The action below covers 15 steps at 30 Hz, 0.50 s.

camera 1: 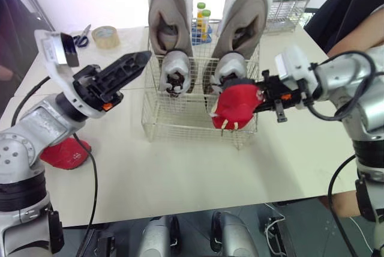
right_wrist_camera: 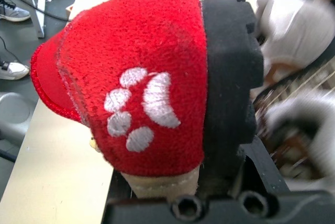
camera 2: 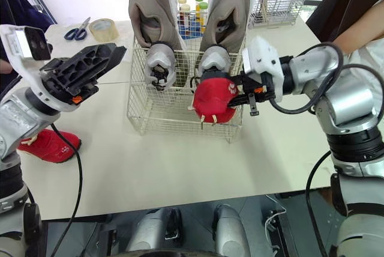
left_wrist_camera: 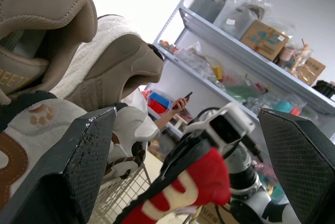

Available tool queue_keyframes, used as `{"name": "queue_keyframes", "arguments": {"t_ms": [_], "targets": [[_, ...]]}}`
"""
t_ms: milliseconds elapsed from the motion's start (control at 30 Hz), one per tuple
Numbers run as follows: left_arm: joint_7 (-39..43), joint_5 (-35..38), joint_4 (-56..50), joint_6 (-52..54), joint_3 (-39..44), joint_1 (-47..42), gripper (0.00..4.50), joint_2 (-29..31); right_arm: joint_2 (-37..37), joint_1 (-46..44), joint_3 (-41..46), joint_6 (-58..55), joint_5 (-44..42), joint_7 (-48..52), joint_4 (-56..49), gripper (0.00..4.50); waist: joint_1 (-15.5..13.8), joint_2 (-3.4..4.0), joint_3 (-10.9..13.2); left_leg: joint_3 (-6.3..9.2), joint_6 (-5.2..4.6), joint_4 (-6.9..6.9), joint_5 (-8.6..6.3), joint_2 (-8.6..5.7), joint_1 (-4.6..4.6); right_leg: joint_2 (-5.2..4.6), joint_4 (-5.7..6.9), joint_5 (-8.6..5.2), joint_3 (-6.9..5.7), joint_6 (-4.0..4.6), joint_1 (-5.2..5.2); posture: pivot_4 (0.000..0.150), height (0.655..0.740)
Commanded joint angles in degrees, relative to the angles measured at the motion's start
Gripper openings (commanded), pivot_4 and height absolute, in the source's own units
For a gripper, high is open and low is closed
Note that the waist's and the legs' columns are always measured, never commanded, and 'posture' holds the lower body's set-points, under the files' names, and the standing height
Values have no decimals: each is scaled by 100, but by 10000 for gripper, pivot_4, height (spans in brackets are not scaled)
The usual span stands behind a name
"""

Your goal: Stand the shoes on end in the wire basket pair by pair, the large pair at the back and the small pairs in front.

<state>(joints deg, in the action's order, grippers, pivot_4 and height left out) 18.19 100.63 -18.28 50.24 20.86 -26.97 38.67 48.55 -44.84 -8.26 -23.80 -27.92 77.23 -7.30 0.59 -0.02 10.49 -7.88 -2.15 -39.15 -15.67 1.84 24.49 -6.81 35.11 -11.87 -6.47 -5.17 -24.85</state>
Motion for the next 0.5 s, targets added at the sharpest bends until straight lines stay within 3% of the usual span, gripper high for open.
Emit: {"name": "queue_keyframes", "arguments": {"t_ms": [33,267,500], "targets": [[-5,-8,-221,-116,3,50,44810,-5,-59,76,-45,448,357,61,161,6089,-1,0,0,0,0,0,0,0,0,0,0,0,0,0,0,1500,7400],[-61,-90,-231,-97,-102,-13,44810,-3,-298,236,-199,831,741,97,577,6089,5,-2,-1,2,3,0,3,1,-8,3,1,0,-2,0,8,1500,7400],[-174,-68,-248,-130,-105,-1,45000,54,-172,269,-123,733,793,191,535,41038,6,-2,-1,3,5,-1,4,1,-10,3,1,0,-1,0,10,1500,7400]]}}
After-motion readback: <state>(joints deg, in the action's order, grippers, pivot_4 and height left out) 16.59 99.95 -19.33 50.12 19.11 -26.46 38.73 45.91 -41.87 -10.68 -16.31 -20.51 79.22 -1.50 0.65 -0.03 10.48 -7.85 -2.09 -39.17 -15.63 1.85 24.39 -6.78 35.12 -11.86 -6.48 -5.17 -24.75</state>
